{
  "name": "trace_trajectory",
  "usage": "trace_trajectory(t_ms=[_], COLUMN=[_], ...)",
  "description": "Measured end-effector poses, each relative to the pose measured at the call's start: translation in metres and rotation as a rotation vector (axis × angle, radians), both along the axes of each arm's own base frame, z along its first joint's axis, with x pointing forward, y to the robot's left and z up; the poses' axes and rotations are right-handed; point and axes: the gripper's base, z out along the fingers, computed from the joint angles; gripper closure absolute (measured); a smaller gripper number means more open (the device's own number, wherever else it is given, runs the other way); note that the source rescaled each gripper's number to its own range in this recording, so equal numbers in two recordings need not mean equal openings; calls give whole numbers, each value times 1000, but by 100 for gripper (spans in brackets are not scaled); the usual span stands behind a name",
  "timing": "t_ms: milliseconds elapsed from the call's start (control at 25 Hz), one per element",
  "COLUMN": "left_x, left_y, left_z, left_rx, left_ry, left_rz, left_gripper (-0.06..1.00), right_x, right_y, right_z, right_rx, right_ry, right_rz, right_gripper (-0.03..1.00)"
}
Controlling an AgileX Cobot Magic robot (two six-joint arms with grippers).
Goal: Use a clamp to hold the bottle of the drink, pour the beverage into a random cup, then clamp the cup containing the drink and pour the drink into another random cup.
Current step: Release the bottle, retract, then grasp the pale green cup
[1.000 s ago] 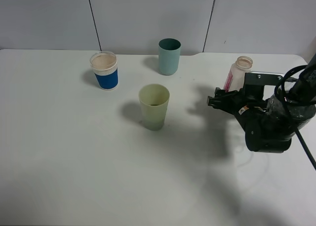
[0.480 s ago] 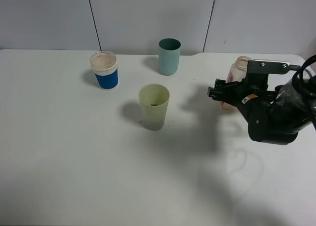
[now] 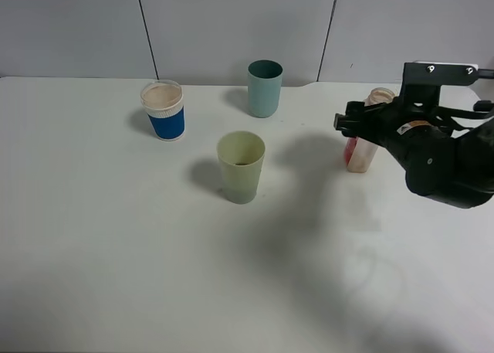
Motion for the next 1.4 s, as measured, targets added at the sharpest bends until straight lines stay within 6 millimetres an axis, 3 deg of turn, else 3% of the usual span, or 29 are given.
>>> trace_trajectory(t_ms=[440,960,1120,1400], left_x=[0,0,0,0], left_y=[0,0,0,0], left_z=[0,0,0,0], left_rx=[0,0,0,0], left_ry=[0,0,0,0], left_rz=[0,0,0,0], left_gripper=[-6,-6,-6,-6], right_x=[-16,-57,-67,-72], right_y=[6,7,7,15], right_z=[52,121,134,135], right_rx=[26,15,16,64], right_ry=[-79,-169,-197,-181], right_rz=[66,294,365,459], right_gripper=[30,30,30,30])
